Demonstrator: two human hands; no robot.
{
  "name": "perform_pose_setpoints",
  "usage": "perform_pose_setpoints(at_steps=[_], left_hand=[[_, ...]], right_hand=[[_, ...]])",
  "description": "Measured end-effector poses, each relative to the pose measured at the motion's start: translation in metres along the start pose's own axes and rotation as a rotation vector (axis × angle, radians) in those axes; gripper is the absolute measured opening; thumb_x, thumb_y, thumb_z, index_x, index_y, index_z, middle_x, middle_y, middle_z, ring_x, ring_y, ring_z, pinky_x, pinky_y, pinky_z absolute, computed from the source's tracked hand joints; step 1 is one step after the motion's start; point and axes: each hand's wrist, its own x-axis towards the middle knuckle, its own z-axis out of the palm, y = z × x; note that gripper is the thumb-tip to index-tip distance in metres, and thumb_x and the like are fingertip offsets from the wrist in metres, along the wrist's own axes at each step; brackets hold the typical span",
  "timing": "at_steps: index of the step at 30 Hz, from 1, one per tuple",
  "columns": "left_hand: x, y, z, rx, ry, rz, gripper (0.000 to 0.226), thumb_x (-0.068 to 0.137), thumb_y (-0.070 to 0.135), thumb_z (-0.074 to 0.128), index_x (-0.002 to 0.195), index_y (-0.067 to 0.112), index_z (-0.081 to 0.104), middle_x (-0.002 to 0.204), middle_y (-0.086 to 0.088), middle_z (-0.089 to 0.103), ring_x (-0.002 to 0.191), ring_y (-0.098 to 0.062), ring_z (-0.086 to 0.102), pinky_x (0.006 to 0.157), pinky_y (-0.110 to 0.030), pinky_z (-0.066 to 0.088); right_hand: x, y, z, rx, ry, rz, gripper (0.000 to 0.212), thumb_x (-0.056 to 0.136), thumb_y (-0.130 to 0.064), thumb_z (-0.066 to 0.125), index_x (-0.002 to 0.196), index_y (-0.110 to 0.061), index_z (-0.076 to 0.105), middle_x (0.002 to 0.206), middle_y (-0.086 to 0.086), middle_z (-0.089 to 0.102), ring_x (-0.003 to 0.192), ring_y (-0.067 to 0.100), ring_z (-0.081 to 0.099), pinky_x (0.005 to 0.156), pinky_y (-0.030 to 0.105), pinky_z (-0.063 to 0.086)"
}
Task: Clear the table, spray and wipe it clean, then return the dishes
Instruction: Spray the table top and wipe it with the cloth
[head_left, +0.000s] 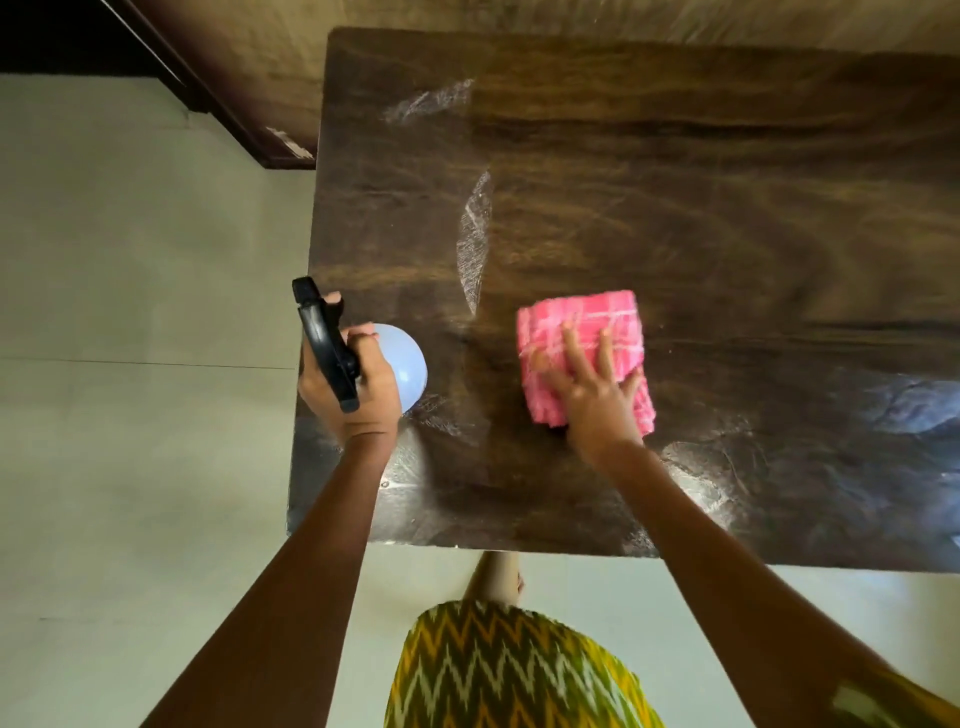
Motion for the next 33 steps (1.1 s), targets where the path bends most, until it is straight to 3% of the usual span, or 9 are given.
perform_pose_setpoints(at_steps=[3,6,10,13,17,23,27,30,33], left_hand=[[0.003,-0.001,-0.004,0.019,-0.016,0.010,0.044,0.074,0.026,0.045,0.110,0.007,0.062,0.085,-0.024,0.070,0.079,-0.038,0.068,0.083,-0.039,0.054],[0.000,0.001,-0.008,0.009,-0.067,0.012,0.038,0.074,0.028,0.045,0.108,0.019,0.060,0.082,-0.023,0.069,0.076,-0.035,0.066,0.080,-0.033,0.052],[-0.003,0.000,-0.010,0.015,-0.051,0.021,0.030,0.072,0.033,0.045,0.099,0.036,0.055,0.088,-0.019,0.070,0.082,-0.034,0.066,0.084,-0.044,0.054],[0.001,-0.004,-0.012,0.019,-0.047,-0.002,0.041,0.073,0.028,0.046,0.111,0.020,0.059,0.098,-0.021,0.069,0.089,-0.036,0.066,0.085,-0.050,0.052],[0.001,-0.004,-0.011,-0.026,-0.084,-0.024,0.044,0.076,0.022,0.048,0.116,0.008,0.057,0.098,-0.023,0.068,0.087,-0.034,0.067,0.083,-0.050,0.053],[0.000,0.001,-0.020,-0.070,-0.258,-0.020,0.052,0.081,0.011,0.050,0.132,0.000,0.045,0.109,-0.020,0.063,0.078,-0.005,0.061,0.082,-0.024,0.053],[-0.008,0.006,-0.027,-0.048,-0.263,0.016,0.043,0.085,0.002,0.052,0.128,0.005,0.052,0.112,-0.011,0.065,0.073,0.011,0.058,0.074,-0.005,0.043],[-0.026,0.009,-0.045,-0.019,-0.281,0.087,0.045,0.082,0.000,0.050,0.126,0.004,0.055,0.104,0.008,0.064,0.079,0.012,0.059,0.076,-0.006,0.045],[-0.051,0.010,-0.071,0.023,-0.283,0.135,0.045,0.077,0.004,0.049,0.122,0.002,0.058,0.108,-0.007,0.067,0.087,-0.007,0.064,0.080,-0.017,0.052]], right_hand=[[-0.067,-0.010,0.042,-0.134,0.004,-0.198,0.099,0.068,-0.010,0.078,0.146,-0.035,0.023,0.157,0.010,0.009,0.138,0.048,-0.001,0.094,0.079,0.018],[-0.132,0.020,0.073,-0.253,-0.094,-0.215,0.120,0.039,-0.019,0.092,0.140,-0.034,0.031,0.149,0.010,0.028,0.134,0.049,0.022,0.082,0.079,0.029],[-0.140,0.054,0.067,-0.061,0.002,-0.005,0.099,0.066,0.000,0.075,0.144,-0.037,0.026,0.155,0.006,0.017,0.139,0.044,0.003,0.088,0.079,0.029],[-0.102,0.040,0.048,0.059,0.017,0.171,0.090,0.084,-0.003,0.059,0.146,-0.041,0.007,0.157,-0.001,-0.015,0.138,0.041,-0.022,0.102,0.075,0.014],[-0.077,-0.018,0.049,0.036,0.069,0.108,0.086,0.085,-0.001,0.054,0.147,-0.039,0.008,0.156,0.002,-0.018,0.137,0.044,-0.021,0.101,0.076,0.010],[-0.168,-0.020,0.106,-0.150,0.014,-0.147,0.108,0.048,-0.013,0.089,0.140,-0.032,0.037,0.148,0.013,0.035,0.133,0.049,0.023,0.085,0.079,0.026],[-0.160,0.013,0.093,-0.029,0.075,0.047,0.092,0.077,0.001,0.065,0.146,-0.039,0.018,0.158,0.005,0.008,0.140,0.043,-0.005,0.099,0.074,0.022],[-0.129,-0.006,0.076,0.014,0.048,0.201,0.083,0.090,-0.006,0.053,0.147,-0.040,0.002,0.156,0.002,-0.017,0.139,0.043,-0.019,0.105,0.070,0.017],[-0.121,-0.040,0.077,0.023,0.067,0.217,0.083,0.090,-0.006,0.053,0.148,-0.036,0.001,0.156,0.006,-0.018,0.138,0.046,-0.016,0.104,0.070,0.018]])
